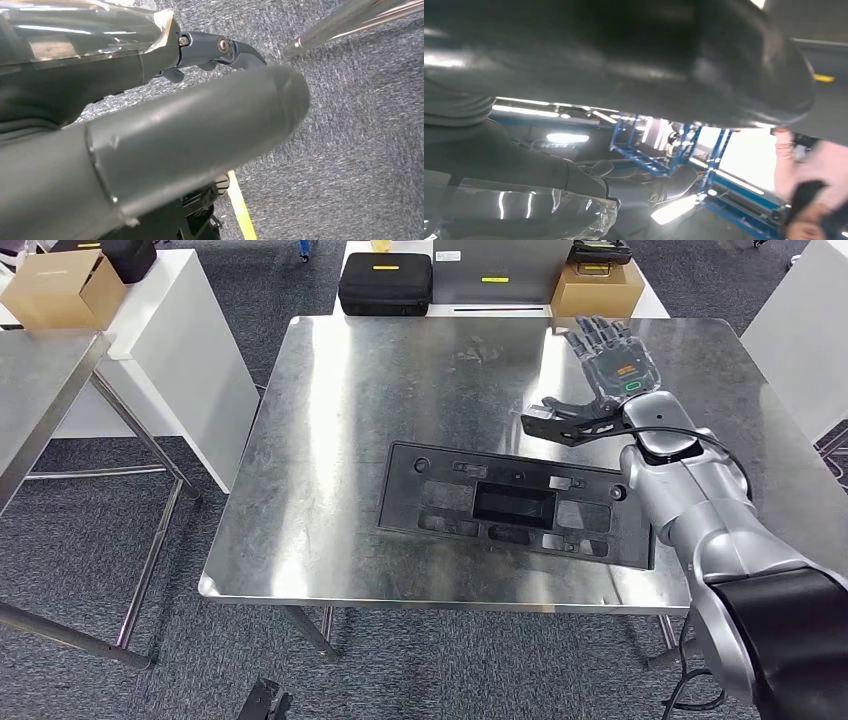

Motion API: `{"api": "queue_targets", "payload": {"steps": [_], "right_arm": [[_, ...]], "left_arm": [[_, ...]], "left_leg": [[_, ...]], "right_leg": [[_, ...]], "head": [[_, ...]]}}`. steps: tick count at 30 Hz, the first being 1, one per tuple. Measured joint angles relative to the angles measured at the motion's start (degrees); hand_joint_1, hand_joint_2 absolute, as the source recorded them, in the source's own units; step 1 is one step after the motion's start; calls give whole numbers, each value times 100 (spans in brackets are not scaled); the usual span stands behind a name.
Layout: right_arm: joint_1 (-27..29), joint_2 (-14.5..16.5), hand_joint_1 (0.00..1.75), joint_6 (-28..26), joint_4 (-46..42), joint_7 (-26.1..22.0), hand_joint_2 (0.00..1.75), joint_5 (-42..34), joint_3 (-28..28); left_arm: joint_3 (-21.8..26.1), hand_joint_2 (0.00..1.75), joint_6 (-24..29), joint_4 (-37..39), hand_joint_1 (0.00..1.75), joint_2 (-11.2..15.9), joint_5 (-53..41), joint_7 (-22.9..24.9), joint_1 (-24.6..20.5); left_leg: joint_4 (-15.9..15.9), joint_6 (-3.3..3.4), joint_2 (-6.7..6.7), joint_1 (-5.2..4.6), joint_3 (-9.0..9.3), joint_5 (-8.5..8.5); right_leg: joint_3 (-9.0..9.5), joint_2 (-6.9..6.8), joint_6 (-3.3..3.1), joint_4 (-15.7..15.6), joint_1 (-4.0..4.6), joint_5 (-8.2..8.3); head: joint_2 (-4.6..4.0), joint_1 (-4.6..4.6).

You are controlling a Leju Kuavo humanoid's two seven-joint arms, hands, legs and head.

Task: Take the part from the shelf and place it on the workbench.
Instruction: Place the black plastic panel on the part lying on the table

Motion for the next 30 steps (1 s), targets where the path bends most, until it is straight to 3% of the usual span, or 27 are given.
{"api": "queue_targets", "payload": {"steps": [3, 7, 12, 18, 30], "right_arm": [[-36, -75, 0, 1, 0, 72, 0, 20, -1], [-52, -206, 0, -15, 1, 529, 0, 19, -40], [-129, -679, 0, -216, 24, 1038, 0, -123, -328], [-145, -983, 0, -299, 75, 1067, 0, -149, -509], [-146, -1069, 0, -300, 122, 1098, 0, -131, -573]], "left_arm": [[0, 0, 1, 1, 0, -1, 4, 5, 5], [5, 0, 26, 1, 0, -17, 83, -11, 7], [110, 0, 116, 2, 0, -96, 308, -104, 90], [193, 0, 121, 2, 0, -150, 354, -131, 131], [262, 0, 121, 2, 0, -176, 360, -136, 132]], "left_leg": [[0, 1, 1, 0, 0, -1], [4, 4, -4, -1, 7, -3], [7, 11, -46, -6, 0, -7], [7, 18, -5, -14, -1, -10], [7, 28, 4, -16, 8, -15]], "right_leg": [[0, 0, 0, 0, -1, 0], [-6, -3, 1, -4, -2, 0], [-4, -40, 4, -8, -1, -2], [1, -9, 8, -8, -1, 2], [-3, -11, 8, -10, -1, 2]], "head": [[0, -1], [0, -2], [0, 1], [0, -1], [0, -1]]}}
